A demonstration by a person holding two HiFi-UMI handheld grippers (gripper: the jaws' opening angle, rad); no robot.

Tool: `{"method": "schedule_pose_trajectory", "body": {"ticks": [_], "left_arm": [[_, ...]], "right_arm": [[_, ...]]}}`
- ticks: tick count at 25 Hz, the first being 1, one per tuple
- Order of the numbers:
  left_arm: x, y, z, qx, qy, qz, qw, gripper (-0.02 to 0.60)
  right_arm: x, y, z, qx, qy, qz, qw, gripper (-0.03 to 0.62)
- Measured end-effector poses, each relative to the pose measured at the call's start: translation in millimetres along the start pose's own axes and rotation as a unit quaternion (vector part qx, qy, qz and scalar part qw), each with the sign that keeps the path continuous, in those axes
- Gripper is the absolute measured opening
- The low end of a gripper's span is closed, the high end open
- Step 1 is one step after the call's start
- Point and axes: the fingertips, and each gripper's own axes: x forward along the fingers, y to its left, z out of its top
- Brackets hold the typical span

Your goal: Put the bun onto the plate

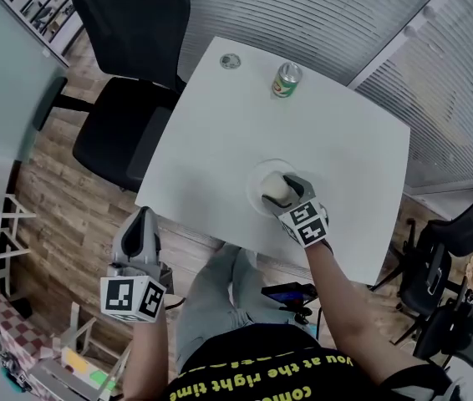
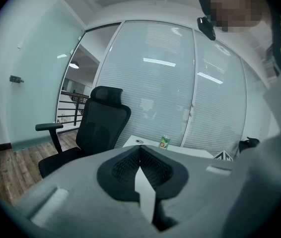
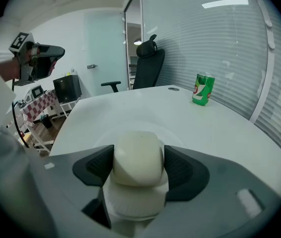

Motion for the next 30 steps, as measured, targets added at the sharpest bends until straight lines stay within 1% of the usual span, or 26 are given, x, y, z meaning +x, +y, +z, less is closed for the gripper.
{"method": "schedule_pose_trajectory", "body": {"ticks": [12,15,16,25,30], "left_arm": [[-2,-8,7,0.005,-0.009,-0.009,0.9999,0.000],[-1,-13,10,0.007,-0.012,-0.014,0.9998,0.001],[0,-14,11,0.008,-0.013,-0.016,0.9997,0.000],[5,-22,18,0.013,-0.020,-0.026,0.9994,0.001],[7,-26,20,0.017,-0.021,-0.032,0.9991,0.001]], "right_arm": [[-22,-4,13,0.023,-0.029,0.000,0.999,0.331],[-29,-7,17,0.026,-0.040,-0.004,0.999,0.315],[-31,-8,20,0.026,-0.045,-0.006,0.999,0.305],[-52,-12,37,0.017,-0.077,-0.013,0.997,0.106],[-61,-13,43,0.012,-0.091,-0.018,0.996,0.021]]}}
